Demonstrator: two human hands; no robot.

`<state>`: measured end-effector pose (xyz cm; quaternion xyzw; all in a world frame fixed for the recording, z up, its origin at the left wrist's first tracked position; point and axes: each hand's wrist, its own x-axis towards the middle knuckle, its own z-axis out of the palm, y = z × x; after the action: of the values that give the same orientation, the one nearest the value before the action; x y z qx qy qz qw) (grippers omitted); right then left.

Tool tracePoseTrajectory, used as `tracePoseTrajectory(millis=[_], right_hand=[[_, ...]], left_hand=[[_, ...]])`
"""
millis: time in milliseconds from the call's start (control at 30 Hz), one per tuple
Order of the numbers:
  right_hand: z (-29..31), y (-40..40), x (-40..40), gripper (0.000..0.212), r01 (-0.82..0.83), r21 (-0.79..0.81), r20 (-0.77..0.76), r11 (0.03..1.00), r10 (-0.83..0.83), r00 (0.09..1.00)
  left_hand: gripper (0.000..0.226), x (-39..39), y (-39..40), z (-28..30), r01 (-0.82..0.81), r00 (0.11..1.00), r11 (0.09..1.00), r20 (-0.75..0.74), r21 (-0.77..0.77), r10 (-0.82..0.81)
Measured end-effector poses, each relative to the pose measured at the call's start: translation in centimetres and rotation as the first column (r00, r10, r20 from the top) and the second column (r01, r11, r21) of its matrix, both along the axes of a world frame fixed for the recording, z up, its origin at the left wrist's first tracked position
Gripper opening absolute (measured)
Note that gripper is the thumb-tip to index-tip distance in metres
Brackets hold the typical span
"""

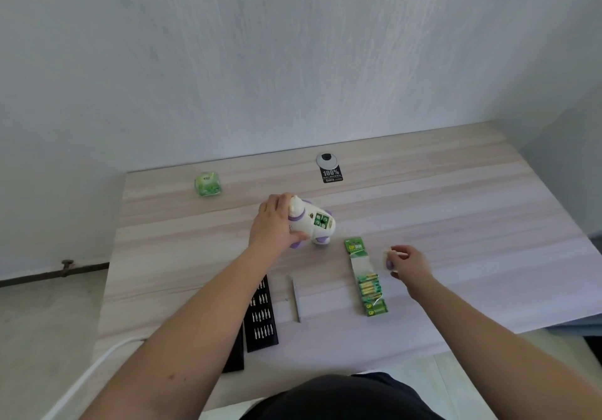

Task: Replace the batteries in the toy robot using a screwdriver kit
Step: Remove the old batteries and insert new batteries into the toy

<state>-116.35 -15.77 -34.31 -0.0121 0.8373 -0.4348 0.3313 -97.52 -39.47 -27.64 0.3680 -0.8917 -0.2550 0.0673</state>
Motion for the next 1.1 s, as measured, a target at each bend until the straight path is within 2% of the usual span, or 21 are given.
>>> tracePoseTrajectory(millis=[133, 400, 533, 767, 933, 1033, 1100], right_hand=[[-0.5, 0.8, -0.4, 0.017, -0.058, 0.111, -0.012, 0.992, 0.060, 0.998], [-0.6, 1.4, -0.9, 0.020, -0.224, 0.306, -0.132, 0.925, 0.274, 0.952], [-0.6, 1.6, -1.3, 0.022, -0.223, 0.338, -0.128, 0.914, 0.279, 0.952], [-0.3, 1.3, -1.6, 0.027, -0.199, 0.329, -0.137, 0.923, 0.255, 0.957], [2.1, -0.9, -0.8, 0.026, -0.137, 0.255, -0.260, 0.957, 0.204, 0.944], [3.4, -3.9, 0.3, 0.021, -0.168, 0.113, -0.267, 0.979, 0.193, 0.944], [4.1, -6.1, 1.6, 0.023, -0.250, 0.019, -0.241, 0.968, 0.247, 0.939]], left_hand=[[0.091, -0.2, 0.0, 0.0, -0.001, 1.000, 1.000, 0.001, -0.003, 0.001], [0.091, -0.1, 0.2, 0.0, -0.005, 1.000, 1.000, 0.011, -0.030, 0.005], [0.091, -0.2, 0.2, 0.0, -0.009, 1.000, 1.000, 0.014, -0.026, 0.010], [0.091, -0.3, 0.2, -0.2, -0.016, 1.000, 1.000, 0.000, -0.020, 0.016], [0.091, -0.2, 0.2, -0.2, -0.018, 1.000, 1.000, -0.015, -0.016, 0.017], [0.094, -0.2, 0.2, -0.2, -0.011, 1.000, 1.000, -0.016, -0.014, 0.011], [0.095, -0.2, 0.1, -0.1, -0.003, 1.000, 1.000, -0.004, -0.009, 0.003]])
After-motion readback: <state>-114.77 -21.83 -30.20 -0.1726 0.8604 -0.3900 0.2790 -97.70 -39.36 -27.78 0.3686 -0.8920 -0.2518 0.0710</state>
